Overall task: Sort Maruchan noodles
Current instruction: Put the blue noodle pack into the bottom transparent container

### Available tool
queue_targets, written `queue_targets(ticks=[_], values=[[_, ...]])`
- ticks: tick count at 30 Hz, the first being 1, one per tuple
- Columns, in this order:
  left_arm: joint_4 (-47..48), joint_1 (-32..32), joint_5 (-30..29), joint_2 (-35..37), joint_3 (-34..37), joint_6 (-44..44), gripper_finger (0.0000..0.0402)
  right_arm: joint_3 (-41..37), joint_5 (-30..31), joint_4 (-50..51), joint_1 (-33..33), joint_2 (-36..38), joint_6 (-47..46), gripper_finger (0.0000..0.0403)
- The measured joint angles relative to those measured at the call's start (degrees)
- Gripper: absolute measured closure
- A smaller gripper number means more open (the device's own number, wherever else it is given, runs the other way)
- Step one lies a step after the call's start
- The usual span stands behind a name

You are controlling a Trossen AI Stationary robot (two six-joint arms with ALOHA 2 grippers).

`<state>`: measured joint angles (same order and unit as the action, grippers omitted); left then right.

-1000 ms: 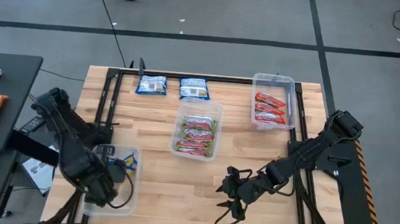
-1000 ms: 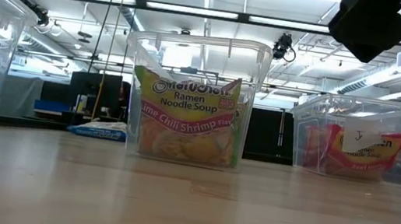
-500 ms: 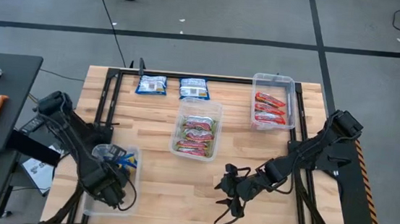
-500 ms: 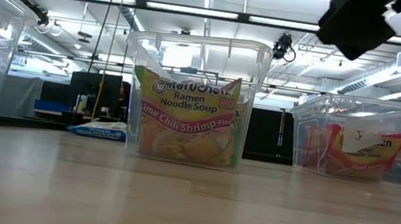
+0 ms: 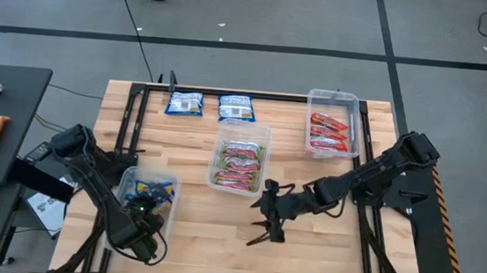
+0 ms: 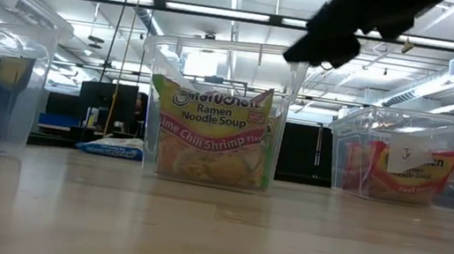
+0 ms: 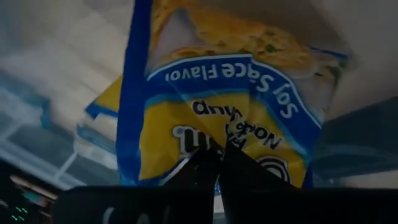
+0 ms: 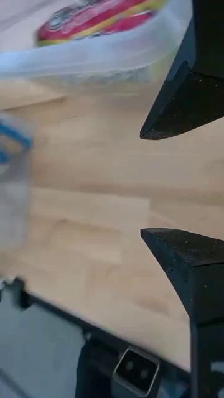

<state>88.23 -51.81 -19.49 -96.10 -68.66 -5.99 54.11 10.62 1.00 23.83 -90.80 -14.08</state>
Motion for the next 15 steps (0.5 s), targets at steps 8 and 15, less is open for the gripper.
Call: queue_targets(ticks=[8, 15], values=[[-1.7, 0.0, 4.1, -0.4, 0.0, 5.7, 0.0385, 0.0, -5.6, -8.6, 1.5, 1.0, 13.2, 0.0158], [-1.6, 0.7, 1.6, -0.4, 0.0, 4.6, 0.0368, 0.0, -4.3, -5.5, 1.5, 1.0, 12.2, 0.0159]])
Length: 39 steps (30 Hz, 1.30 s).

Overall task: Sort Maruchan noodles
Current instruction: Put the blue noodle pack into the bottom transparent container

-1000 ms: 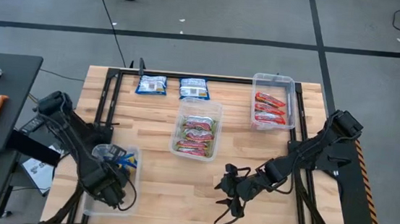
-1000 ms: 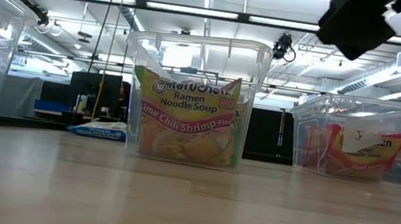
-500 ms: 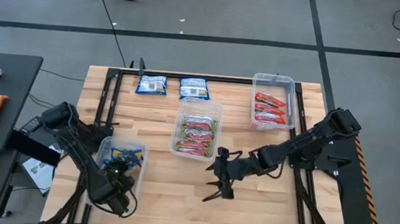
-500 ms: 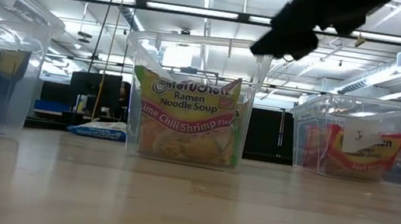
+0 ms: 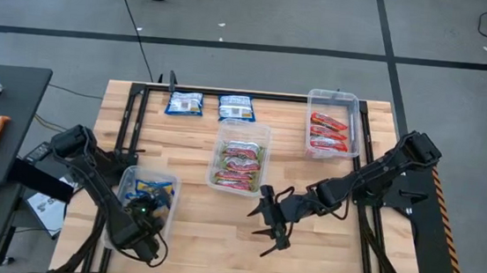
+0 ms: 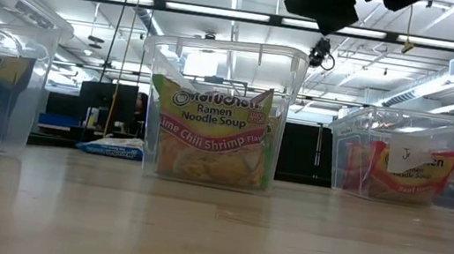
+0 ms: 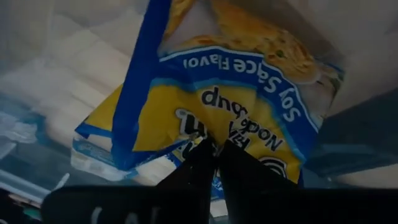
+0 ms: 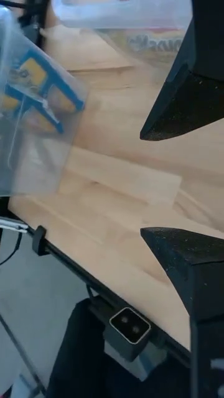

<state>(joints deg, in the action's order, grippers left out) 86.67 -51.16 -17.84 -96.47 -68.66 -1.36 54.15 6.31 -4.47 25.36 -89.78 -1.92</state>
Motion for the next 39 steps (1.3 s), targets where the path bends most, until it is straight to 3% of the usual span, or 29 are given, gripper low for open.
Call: queue_targets(ticks=[4, 9, 23, 27, 31, 39], values=[[0.0, 0.7, 0.3, 0.0, 0.0, -4.9, 0.0356, 0.0, 0.0, 0.9, 0.0, 0.0, -1.4, 0.016], [1.6, 3.4, 5.8, 0.1, -2.1, -12.4, 0.0332, 0.4, 0.0, 2.0, 0.1, 0.0, -3.2, 0.016], [3.5, 17.2, 5.2, 2.6, -21.0, -22.4, 0.0266, 8.7, 0.3, 21.2, 0.5, 0.0, -7.0, 0.016], [3.3, 25.4, 0.1, 5.9, -22.7, -23.0, 0.0253, 8.7, 0.3, 25.1, 1.8, 0.0, -7.5, 0.016], [2.5, 38.7, -5.4, 7.6, -23.0, -20.5, 0.0248, 8.7, 3.4, 26.6, 3.6, 0.0, -8.1, 0.016], [-15.2, 62.9, 2.0, 6.7, -17.1, -10.9, 0.0248, 8.7, 7.2, 27.8, 8.3, 0.0, -16.5, 0.016]])
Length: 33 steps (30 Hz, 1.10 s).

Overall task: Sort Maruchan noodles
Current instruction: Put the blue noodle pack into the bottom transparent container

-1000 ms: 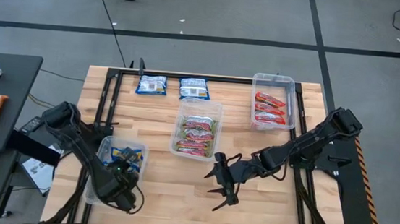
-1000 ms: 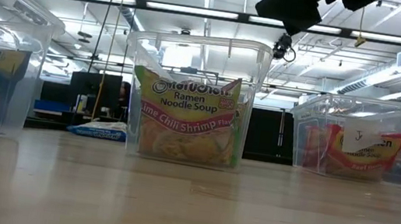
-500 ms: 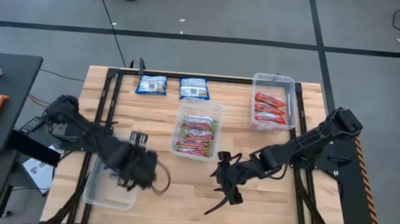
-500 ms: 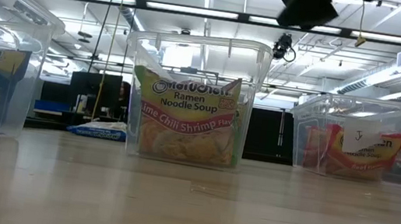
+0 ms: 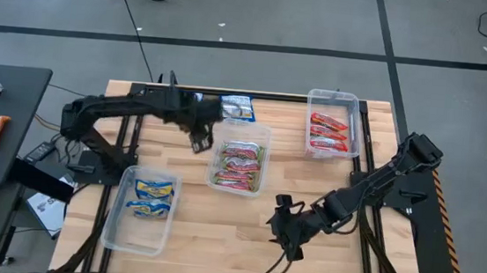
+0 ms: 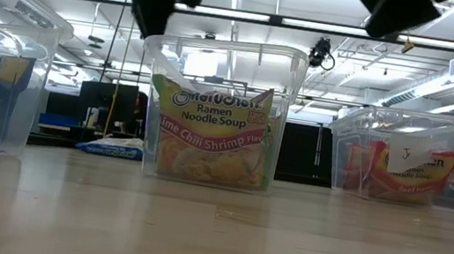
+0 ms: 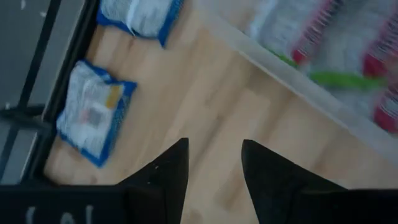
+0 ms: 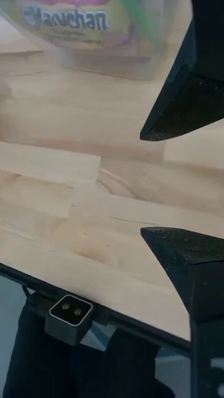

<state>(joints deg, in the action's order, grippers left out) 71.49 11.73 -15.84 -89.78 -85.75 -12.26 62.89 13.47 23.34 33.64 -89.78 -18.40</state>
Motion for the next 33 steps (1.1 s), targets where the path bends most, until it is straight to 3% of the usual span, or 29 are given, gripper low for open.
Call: queue_targets(ticks=[5, 9, 21, 24, 27, 30, 33], values=[[-7.0, 10.3, 0.9, -0.2, 7.4, 11.0, 0.0248, 0.0, 2.1, 1.2, 2.9, 0.0, -3.7, 0.016], [-11.2, 17.0, 6.9, -0.2, 13.2, 14.0, 0.0246, 0.0, 1.7, 1.9, 4.4, 0.0, -5.4, 0.016], [-34.5, 25.3, 8.3, -0.2, 26.8, 16.0, 0.0175, 0.0, 1.9, 5.7, 4.2, 0.0, -7.4, 0.016], [-38.2, 25.7, 5.6, -0.2, 29.5, 15.7, 0.0147, 0.0, 1.8, 5.6, 3.4, 0.0, -7.1, 0.016], [-42.8, 25.3, -1.8, -0.2, 32.8, 15.6, 0.0126, 0.0, 1.6, 5.6, 2.7, 0.0, -7.1, 0.016], [-47.7, 24.7, -9.8, -0.2, 36.1, 15.6, 0.0121, 0.0, 1.5, 5.6, 2.0, 0.0, -6.8, 0.016], [-51.9, 24.7, -12.0, -0.2, 38.1, 14.2, 0.0122, 0.0, 1.4, 5.6, 1.4, 0.0, -6.5, 0.016]])
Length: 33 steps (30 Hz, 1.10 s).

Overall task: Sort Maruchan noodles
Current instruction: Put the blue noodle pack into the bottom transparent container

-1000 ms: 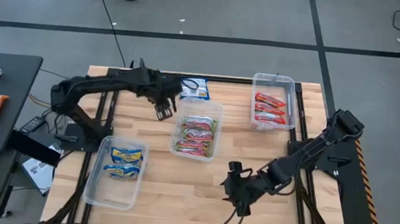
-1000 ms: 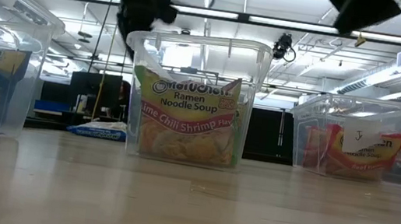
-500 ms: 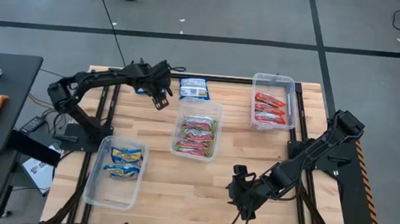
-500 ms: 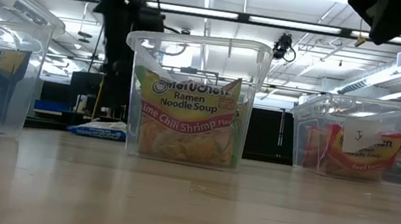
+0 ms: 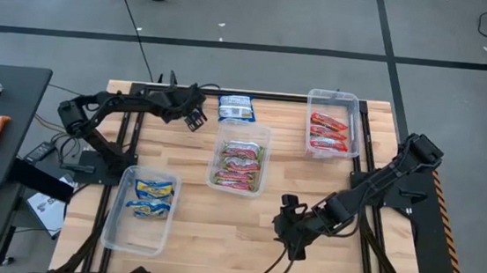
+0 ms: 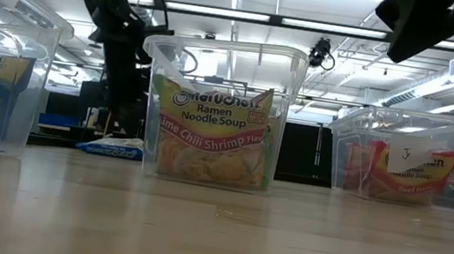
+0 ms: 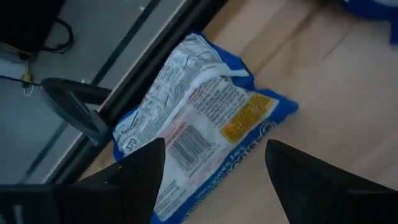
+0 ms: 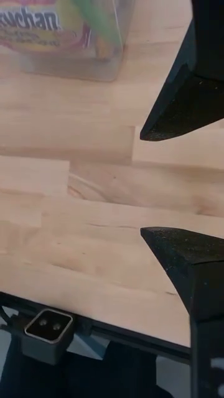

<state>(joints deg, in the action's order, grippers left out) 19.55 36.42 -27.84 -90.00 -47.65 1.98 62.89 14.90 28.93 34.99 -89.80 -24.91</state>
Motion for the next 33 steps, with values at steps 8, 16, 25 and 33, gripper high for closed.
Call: queue_targets(ticks=[8, 16, 25, 33], values=[[-2.9, 3.2, 0.7, 0.0, 1.2, -7.2, 0.0125, 0.0, -1.7, -0.1, -1.9, 0.0, 0.7, 0.016], [-2.6, 4.2, 5.2, -0.2, 1.2, -3.0, 0.0125, 0.0, -2.6, -0.1, -2.3, 0.0, 0.7, 0.016], [-4.1, 5.4, 4.5, -6.9, 1.2, -4.3, 0.0125, 0.0, -2.6, 0.0, -2.1, 0.0, 0.7, 0.016], [-5.4, 5.8, 3.9, -8.1, 1.1, -3.7, 0.0157, 0.0, -3.0, 0.0, -2.1, 0.0, 1.1, 0.016]])
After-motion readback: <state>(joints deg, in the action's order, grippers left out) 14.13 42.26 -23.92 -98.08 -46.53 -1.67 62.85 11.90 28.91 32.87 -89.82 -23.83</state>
